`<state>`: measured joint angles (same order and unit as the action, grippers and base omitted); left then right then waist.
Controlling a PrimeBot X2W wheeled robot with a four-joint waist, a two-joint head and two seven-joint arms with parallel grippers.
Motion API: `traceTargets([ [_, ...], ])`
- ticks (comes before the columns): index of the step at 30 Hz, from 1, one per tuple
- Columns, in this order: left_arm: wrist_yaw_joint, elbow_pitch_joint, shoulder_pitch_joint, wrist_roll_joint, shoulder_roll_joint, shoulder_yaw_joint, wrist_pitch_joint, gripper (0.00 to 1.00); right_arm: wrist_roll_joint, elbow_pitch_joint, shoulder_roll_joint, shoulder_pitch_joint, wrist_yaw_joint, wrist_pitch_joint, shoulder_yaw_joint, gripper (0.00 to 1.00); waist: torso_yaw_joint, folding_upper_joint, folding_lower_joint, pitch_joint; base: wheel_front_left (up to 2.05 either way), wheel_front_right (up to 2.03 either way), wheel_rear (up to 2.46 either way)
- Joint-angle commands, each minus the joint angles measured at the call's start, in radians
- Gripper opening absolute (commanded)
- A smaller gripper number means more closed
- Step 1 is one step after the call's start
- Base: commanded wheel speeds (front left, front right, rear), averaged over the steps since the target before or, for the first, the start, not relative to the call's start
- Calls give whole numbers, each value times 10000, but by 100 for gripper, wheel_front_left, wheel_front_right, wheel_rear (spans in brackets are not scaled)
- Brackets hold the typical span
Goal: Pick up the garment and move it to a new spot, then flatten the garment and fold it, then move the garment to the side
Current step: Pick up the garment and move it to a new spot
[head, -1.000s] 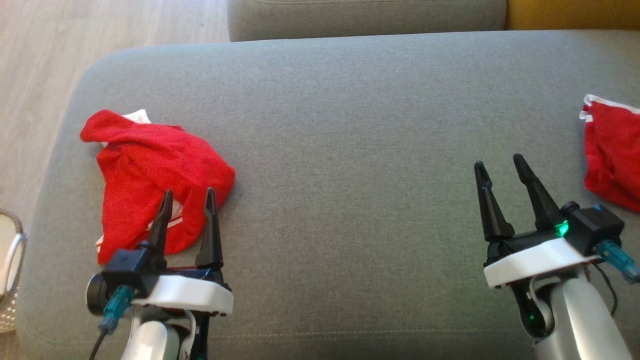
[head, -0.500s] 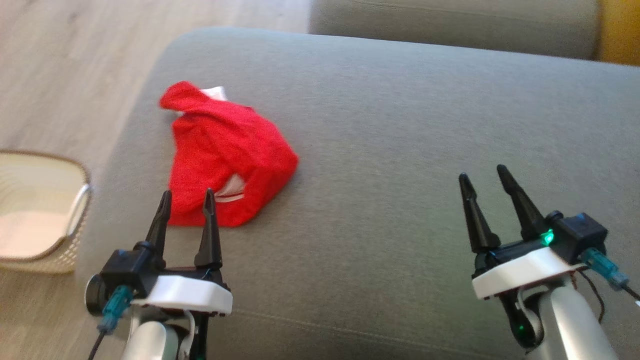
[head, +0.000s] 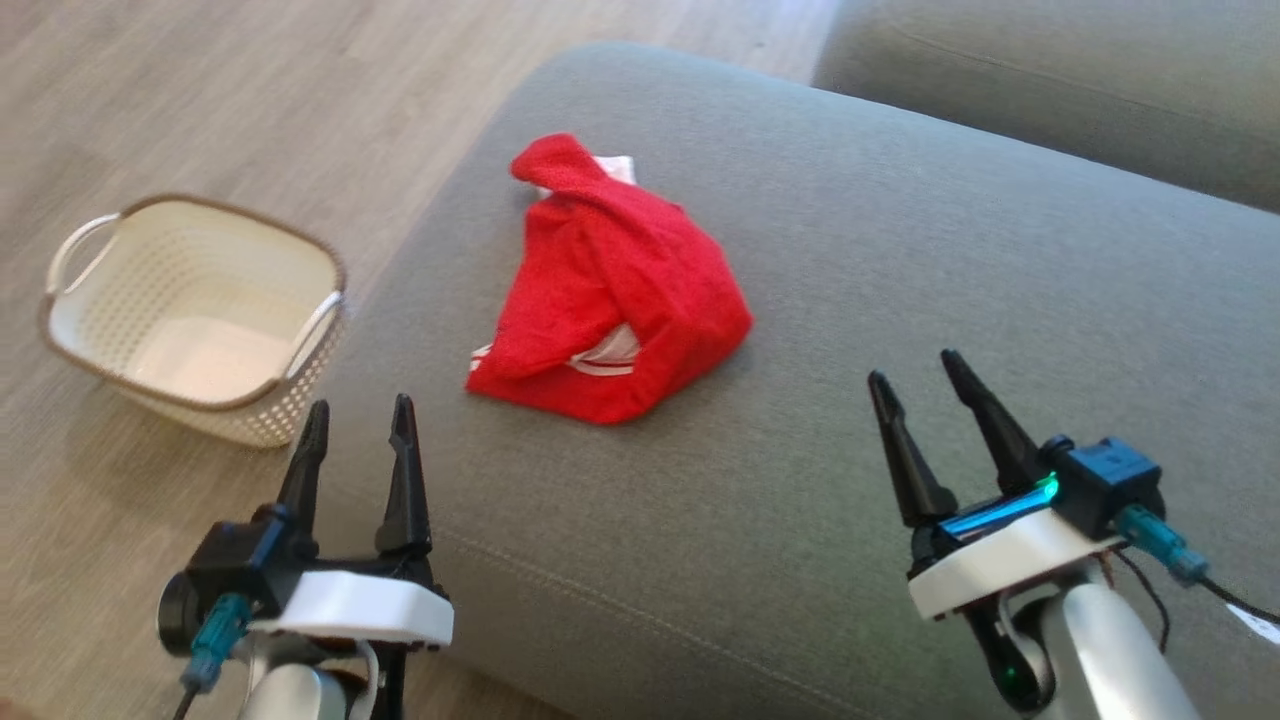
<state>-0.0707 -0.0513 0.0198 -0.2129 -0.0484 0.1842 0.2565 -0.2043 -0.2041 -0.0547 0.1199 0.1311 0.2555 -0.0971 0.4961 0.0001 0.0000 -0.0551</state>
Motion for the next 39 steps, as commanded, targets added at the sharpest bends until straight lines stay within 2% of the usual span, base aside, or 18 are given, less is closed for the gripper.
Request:
traceTargets([
  [1, -65, 440, -178, -2, -18, -356, 53, 100, -81, 240, 36, 180, -4, 63, -343, 100, 271, -1, 0, -89, 0, 0, 0],
  [10, -355, 775, -17, -111, -18, -463, 53, 100, -259, -92, -129, 598, -4, 63, -775, 100, 373, -1, 0, -254, 0, 0, 0],
  [18, -231, 425, -165, -194, -18, -566, 53, 100, -271, 2, -135, 564, -4, 63, -641, 100, 331, -1, 0, -335, 0, 0, 0],
  [23, 224, -127, -899, -95, -18, -806, 53, 100, -64, 312, -257, 534, -4, 63, -465, 100, 86, -1, 0, -877, 0, 0, 0],
  [30, 1218, -1654, -2953, -342, -331, -944, -126, 100, 221, 942, -714, 909, -4, -230, -583, 100, -491, -1, 0, -1878, 0, 0, 0],
  [34, 1647, -2673, -4532, -660, -624, -687, -1217, 100, 318, 1541, -1049, 1167, -4, -634, -536, 100, -821, -1, 0, -2511, 0, 0, 0],
  [39, 1898, -3880, -6301, -1299, -794, -324, -2904, 100, 392, 2463, -1334, 1430, -4, -1095, -365, 100, -1276, -1, 0, -3311, 0, 0, 0],
])
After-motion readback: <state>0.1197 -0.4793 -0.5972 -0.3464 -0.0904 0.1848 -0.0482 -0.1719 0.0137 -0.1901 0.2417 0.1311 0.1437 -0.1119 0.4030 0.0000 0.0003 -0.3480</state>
